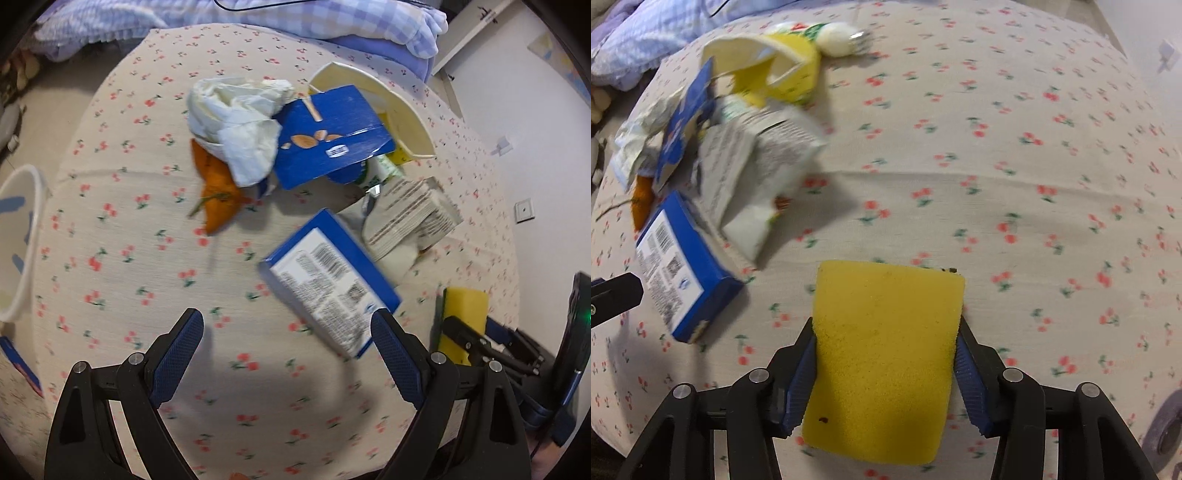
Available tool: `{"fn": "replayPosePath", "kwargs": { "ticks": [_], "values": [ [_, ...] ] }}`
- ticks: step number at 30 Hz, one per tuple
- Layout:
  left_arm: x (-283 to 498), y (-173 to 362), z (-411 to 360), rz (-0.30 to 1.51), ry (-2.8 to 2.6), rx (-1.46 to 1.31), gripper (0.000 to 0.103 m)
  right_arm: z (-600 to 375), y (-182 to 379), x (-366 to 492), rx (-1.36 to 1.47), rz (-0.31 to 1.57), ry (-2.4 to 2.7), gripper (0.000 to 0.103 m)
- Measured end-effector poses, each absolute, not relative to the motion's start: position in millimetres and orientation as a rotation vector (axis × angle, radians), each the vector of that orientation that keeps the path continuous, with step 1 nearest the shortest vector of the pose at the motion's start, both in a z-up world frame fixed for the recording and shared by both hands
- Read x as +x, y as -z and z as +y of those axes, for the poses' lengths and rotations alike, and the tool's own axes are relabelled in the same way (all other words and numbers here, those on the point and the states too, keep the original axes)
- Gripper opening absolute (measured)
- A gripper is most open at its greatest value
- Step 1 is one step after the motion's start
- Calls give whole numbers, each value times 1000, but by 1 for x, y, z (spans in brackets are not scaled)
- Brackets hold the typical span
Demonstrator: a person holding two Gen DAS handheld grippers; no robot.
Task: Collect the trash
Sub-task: 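Grasp the yellow-green sponge with the right tool, then grasp the blue-and-white box with the left tool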
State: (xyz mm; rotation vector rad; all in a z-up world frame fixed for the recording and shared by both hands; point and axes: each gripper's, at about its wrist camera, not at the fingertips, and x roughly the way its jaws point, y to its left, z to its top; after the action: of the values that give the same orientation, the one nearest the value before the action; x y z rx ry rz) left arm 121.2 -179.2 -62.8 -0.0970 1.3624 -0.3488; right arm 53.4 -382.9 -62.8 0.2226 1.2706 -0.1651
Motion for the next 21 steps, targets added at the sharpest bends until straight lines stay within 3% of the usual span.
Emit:
{"fn": "replayPosePath", "kwargs": {
  "ticks": [18, 21],
  "values": [
    [123, 91, -250, 1296, 232, -138, 93, -437, 57, 35, 304, 1251, 234, 59],
    [120, 91, -259, 1287, 238, -100, 88, -435, 57, 39, 296, 1253, 228, 59]
  ]
}}
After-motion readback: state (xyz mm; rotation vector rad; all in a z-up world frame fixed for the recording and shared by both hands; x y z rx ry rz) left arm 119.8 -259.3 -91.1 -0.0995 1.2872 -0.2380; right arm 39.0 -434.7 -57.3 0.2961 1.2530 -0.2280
